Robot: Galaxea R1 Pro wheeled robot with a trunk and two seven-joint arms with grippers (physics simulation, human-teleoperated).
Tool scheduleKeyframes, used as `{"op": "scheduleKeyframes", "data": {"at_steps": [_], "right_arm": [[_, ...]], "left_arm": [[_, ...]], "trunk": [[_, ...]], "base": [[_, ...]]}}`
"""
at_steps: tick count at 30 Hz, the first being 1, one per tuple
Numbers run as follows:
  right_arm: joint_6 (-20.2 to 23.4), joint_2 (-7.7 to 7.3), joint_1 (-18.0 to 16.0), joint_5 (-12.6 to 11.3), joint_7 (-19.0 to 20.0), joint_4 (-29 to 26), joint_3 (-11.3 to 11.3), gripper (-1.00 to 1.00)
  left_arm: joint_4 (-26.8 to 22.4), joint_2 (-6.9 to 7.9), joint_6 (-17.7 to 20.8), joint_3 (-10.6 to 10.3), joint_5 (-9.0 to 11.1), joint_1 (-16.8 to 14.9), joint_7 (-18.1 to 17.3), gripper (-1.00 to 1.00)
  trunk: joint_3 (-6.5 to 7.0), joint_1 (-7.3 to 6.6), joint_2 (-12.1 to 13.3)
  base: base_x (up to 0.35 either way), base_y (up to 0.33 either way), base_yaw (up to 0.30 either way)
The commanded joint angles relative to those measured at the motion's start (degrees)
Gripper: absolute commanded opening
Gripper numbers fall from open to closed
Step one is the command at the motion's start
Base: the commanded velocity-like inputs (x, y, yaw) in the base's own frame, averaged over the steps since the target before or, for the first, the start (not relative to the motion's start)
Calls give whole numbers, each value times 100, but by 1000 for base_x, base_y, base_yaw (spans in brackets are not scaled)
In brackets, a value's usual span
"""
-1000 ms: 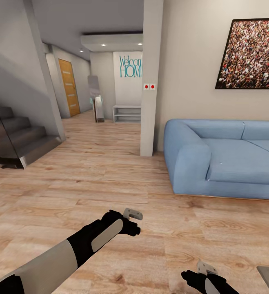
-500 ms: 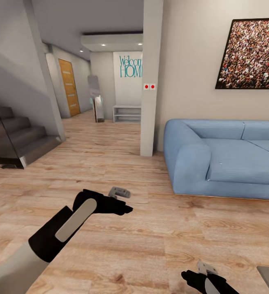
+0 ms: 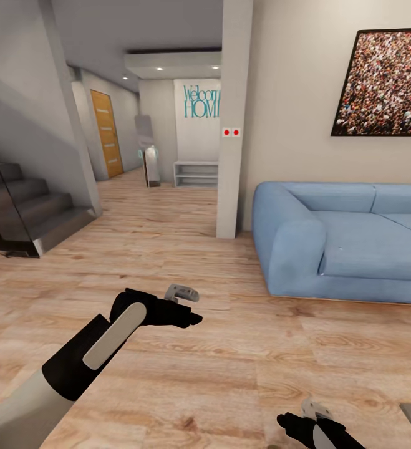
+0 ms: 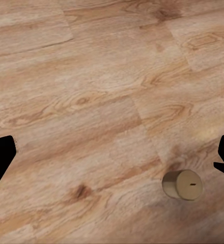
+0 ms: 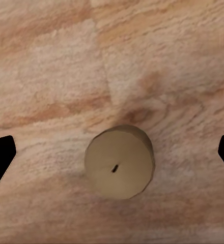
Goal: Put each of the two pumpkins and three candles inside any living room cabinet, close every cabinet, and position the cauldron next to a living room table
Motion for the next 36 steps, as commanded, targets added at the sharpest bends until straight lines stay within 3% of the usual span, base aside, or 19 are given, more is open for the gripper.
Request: {"op": "scheduleKeyframes", "data": {"at_steps": [1, 16, 22, 36], "right_arm": [[29, -3, -1, -22, 6, -9, 7, 100], [34, -1, -1, -24, -110, -10, 1, 100], [40, 241, -1, -22, -928, -25, -10, 100], [36, 304, -1, -22, -1054, -27, -2, 100]], "left_arm": [[-4, 5, 1, -10, 58, -5, 59, 100], [-2, -18, 1, -21, 12, -4, 80, 100], [-7, -17, -2, -17, 11, -3, 82, 100], [-11, -14, -5, -17, 8, -3, 76, 100]], "trunk": [[-6, -1, -2], [-6, -1, -2], [-6, -1, -2], [-257, 307, -564]], "base": [[8, 92, 0], [20, 30, 0], [1, 1, 0], [0, 0, 0]]}}
